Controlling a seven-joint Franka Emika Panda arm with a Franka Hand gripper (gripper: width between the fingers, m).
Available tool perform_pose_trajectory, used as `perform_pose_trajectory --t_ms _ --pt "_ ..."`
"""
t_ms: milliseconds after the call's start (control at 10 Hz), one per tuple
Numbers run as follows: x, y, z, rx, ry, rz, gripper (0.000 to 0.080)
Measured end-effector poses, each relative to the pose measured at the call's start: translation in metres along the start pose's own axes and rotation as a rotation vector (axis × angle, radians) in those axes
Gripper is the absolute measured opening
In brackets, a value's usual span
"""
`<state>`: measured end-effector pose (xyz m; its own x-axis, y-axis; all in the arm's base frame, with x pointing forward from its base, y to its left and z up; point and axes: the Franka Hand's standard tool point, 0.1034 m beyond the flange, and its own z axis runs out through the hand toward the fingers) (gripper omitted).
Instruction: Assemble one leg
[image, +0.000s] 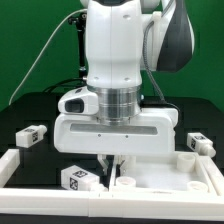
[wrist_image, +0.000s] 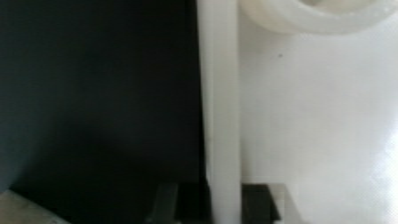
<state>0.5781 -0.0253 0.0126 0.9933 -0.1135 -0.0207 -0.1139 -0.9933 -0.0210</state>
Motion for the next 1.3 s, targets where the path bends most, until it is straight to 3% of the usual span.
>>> perform_pose_trajectory --t_ms 400,600,1000,1200,1300 --pt "0.0064 -0.0044 0.0005 -0.002 0.01 -0.03 0.0054" --pt "0.009 -0.0056 0.0004 -0.034 0.013 -0.072 0.0054" --pt "0.0085 -0.0054 0.0005 -0.034 0.009 -0.073 0.0054" --pt "0.0079 -0.0051 0.0001 -0.033 0.009 -0.073 0.037" --pt "-0.0002 -0.0006 -0.0074 -0.025 0.005 -0.082 0.037"
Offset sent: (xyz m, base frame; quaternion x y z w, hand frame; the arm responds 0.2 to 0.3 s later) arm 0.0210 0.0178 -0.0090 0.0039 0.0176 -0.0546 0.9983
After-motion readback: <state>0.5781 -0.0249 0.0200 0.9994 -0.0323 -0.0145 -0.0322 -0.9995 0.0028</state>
